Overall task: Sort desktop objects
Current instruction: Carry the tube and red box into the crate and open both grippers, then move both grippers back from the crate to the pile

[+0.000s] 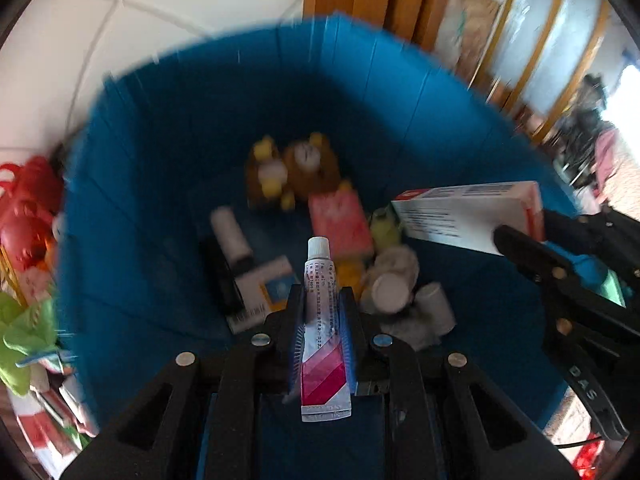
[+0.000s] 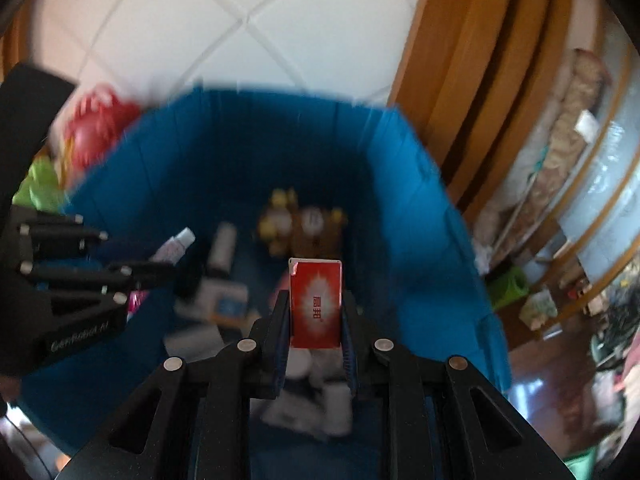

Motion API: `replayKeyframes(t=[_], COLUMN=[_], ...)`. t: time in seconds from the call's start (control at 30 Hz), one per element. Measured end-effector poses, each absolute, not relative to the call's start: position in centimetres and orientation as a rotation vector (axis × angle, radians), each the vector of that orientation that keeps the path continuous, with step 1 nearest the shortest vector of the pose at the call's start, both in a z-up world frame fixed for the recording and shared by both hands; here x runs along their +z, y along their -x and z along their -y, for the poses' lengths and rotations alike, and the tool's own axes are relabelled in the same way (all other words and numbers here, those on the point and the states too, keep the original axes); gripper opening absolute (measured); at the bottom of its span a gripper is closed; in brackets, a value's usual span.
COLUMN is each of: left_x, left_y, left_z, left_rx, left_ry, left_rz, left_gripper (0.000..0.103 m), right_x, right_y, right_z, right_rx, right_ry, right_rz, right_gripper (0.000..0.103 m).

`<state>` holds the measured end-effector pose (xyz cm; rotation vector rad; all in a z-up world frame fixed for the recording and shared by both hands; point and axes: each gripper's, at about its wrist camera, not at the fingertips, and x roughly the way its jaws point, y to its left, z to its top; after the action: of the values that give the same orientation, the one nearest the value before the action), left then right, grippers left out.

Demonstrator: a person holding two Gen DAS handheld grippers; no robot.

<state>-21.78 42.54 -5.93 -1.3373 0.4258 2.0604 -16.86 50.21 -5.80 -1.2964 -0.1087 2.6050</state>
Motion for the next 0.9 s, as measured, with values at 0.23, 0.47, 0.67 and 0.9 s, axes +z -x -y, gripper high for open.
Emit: replayKeyframes(t=[0.23, 0.47, 0.67, 0.9], left_x=[-8.8, -8.8, -7.9, -6.7], left_y=[22.3, 22.7, 22.3, 21.7], left_z=[-44.5, -44.5, -43.9, -42.8], left_rx=[2.024, 2.046, 2.088, 2.112], left_ry=[1.505, 1.511, 1.467, 1.438], left_rz=[-0.488, -0.524, -0.532, -0.516], left_gripper=[0.017, 0.057, 0.058, 0.058], right_x=[-10.2, -11.4, -11.0, -10.4], right_y=[18.5, 19.5, 19.3, 18.7], right_z=[-53.8, -54.7, -54.1, -53.5], right_rx=[2.544, 2.496, 2.483, 2.5], right_ry=[1.592, 1.714, 1.669, 1.593], right_rz=[0.075, 0.074, 0.151, 0.202], right_gripper=[0.022, 0.023, 0.035, 0.095])
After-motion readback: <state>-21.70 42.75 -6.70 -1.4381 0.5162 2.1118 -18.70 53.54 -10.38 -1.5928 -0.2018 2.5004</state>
